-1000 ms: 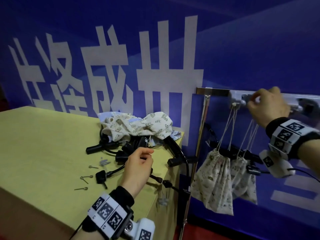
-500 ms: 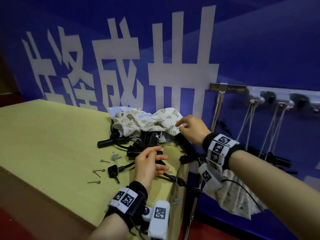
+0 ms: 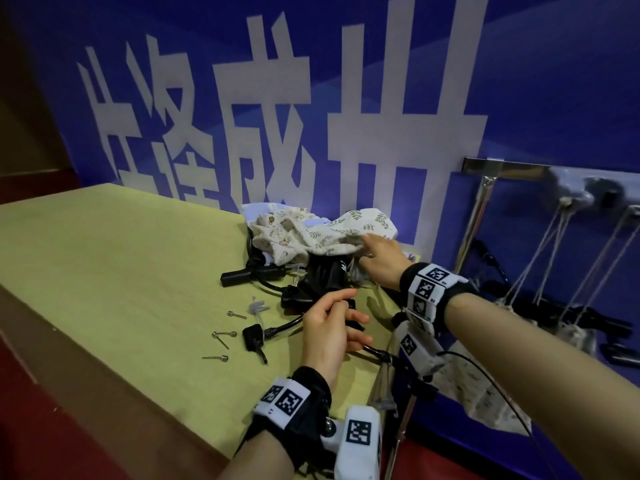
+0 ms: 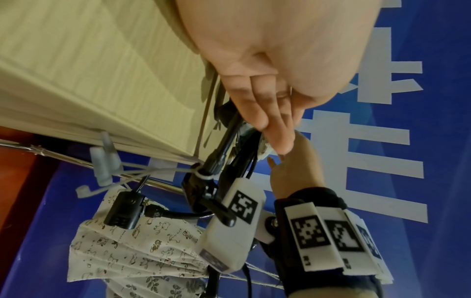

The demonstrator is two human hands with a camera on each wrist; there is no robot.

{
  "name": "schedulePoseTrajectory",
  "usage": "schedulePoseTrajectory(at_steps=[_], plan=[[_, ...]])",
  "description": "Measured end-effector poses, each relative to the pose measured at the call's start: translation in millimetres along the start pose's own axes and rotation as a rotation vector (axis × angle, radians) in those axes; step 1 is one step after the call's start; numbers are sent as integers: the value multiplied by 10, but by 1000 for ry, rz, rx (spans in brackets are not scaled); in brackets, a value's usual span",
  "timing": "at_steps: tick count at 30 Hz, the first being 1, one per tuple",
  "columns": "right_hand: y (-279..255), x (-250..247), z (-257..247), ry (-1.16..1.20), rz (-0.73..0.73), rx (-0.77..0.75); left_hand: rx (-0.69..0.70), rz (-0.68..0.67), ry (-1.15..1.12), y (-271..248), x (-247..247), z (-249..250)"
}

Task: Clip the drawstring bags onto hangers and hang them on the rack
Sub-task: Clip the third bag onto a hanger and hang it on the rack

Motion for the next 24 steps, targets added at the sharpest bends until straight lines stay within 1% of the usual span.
schedulePoseTrajectory(at_steps=[4, 7, 9, 12, 15, 17, 20, 22, 24], plan=[[-56, -303, -217, 191, 161, -139, -15, -19, -48, 8, 7, -4], [-214, -619, -370, 345, 300, -236, -14, -29, -80, 1, 16, 20], [-362, -790, -395, 472, 404, -273, -11, -35, -103, -13, 20, 40], [-611, -961, -400, 651, 489, -286, -13, -67, -172, -45, 48, 56], [-820, -1008, -401, 774, 478, -282, 10, -135, -253, -82, 98, 129], [-983, -1018, -373, 839, 476, -265, 37, -143, -302, -93, 113, 159], [-1295, -1114, -294, 871, 591, -238, 39, -136, -379, -101, 132, 168], [-1486, -1215, -212, 884, 691, -219, 28, -135, -392, -118, 145, 164], [-1625, -1293, -113, 872, 744, -191, 24, -149, -386, -143, 169, 180]])
Point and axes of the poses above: each hand's wrist, its own y-axis towards the middle knuckle, its own x-axis out of the palm, z = x × y, the point moved 7 cm from there along y, towards the middle knuckle, and after that the axes turned 9 degrees about y, right-handed, at the moved point
